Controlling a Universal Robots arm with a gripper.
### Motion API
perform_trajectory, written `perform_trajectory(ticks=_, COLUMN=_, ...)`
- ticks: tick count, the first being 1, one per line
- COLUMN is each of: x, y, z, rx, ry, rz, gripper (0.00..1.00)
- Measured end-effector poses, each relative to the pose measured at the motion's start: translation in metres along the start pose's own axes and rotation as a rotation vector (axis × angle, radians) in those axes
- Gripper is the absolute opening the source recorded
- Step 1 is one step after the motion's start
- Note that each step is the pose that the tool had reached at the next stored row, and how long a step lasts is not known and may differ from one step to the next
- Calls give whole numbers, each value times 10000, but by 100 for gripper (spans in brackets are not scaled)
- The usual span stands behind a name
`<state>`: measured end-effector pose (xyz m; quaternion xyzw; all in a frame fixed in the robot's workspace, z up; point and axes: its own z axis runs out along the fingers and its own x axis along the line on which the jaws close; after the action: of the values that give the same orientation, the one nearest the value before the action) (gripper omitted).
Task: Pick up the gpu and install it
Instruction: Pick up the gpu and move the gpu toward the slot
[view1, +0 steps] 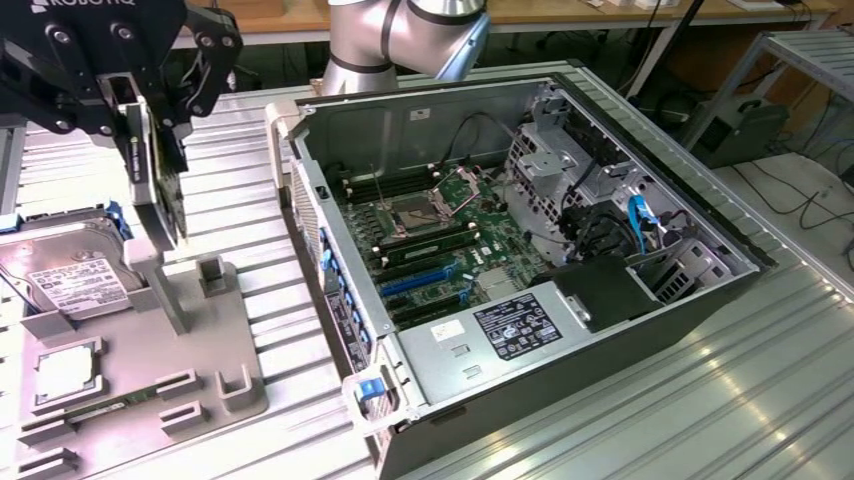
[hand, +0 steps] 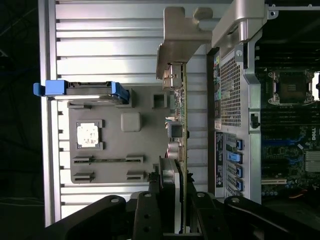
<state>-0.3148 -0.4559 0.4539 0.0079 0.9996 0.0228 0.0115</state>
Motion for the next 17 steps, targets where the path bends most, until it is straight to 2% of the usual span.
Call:
perform_trajectory(ticks=12, x=-143, y=2, z=4, rx=0, ry=0, rz=1, gripper=28)
perform_trajectory(ticks=17, x=-294, y=4, z=12, rx=-1, ry=-1, rz=0, gripper=28)
